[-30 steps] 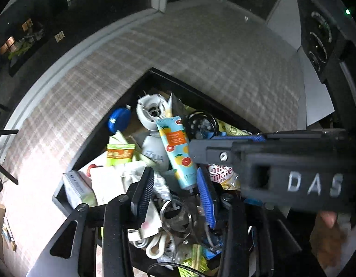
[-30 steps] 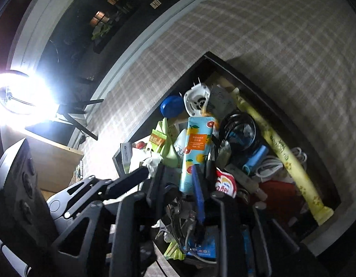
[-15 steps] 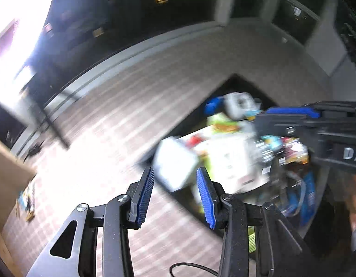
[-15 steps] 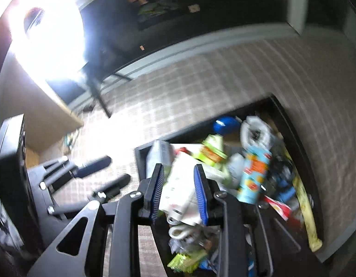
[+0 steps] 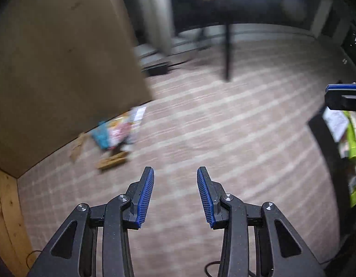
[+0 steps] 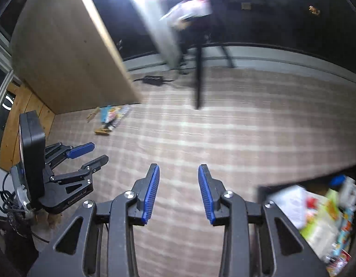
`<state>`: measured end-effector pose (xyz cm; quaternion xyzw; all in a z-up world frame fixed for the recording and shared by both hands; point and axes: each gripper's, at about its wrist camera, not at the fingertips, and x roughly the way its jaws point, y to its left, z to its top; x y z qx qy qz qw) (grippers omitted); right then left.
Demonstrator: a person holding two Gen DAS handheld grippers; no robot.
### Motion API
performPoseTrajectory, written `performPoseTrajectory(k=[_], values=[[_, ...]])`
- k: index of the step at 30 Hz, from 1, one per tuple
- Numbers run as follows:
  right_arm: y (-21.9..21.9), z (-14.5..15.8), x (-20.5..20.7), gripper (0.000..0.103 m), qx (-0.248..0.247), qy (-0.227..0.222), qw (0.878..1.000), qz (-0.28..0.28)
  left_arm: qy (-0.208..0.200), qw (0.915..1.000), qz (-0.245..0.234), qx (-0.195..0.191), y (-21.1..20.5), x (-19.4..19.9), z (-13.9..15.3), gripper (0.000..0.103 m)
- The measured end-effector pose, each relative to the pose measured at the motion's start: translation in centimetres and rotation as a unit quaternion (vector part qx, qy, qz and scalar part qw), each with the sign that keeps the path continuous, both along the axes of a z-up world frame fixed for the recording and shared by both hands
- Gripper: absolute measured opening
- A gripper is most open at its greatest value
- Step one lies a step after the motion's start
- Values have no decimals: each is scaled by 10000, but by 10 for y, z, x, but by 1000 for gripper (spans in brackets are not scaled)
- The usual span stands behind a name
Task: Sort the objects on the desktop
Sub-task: 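Move both open tools back toward the items on the floor, then grasp the white patterned cylinder with the right tool while left tool grasps a wooden clothespin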
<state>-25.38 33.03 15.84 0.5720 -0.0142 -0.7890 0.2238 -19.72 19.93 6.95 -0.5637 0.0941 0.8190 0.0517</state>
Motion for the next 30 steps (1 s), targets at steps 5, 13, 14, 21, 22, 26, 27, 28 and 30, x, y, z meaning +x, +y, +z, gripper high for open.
performPoseTrajectory(k=[5,13,14,21,22,26,27,28,30], values=[[-79,-32,-33,35,-220,-502,9985,-50,-17,9999,114,-81,-52,-14,-19,37],[-174,-80,-69,35,-47,-811,9967,42,-44,10000,-72,25,-89,-32,-45,37],[-180,-86,-73,35,37,-837,9965,36,-29,9999,-109,48,-91,-33,-47,37],[-190,-119,-86,34,19,-1139,9934,-121,-10,9990,-401,212,-93,-37,-57,37],[-191,-120,-87,34,9,-1155,9932,-125,-35,9987,-454,222,-92,-38,-59,37],[-204,-125,-89,34,69,-1106,9938,-88,-147,9979,-566,261,-88,-39,-68,37],[-207,-126,-90,35,54,-1111,9937,-97,-168,9978,-592,258,-87,-38,-69,37],[-210,-127,-91,35,43,-1117,9937,-108,-186,9976,-616,249,-86,-38,-71,37],[-216,-126,-93,34,-47,-1127,9935,-123,-178,9974,-664,237,-84,-36,-72,38]])
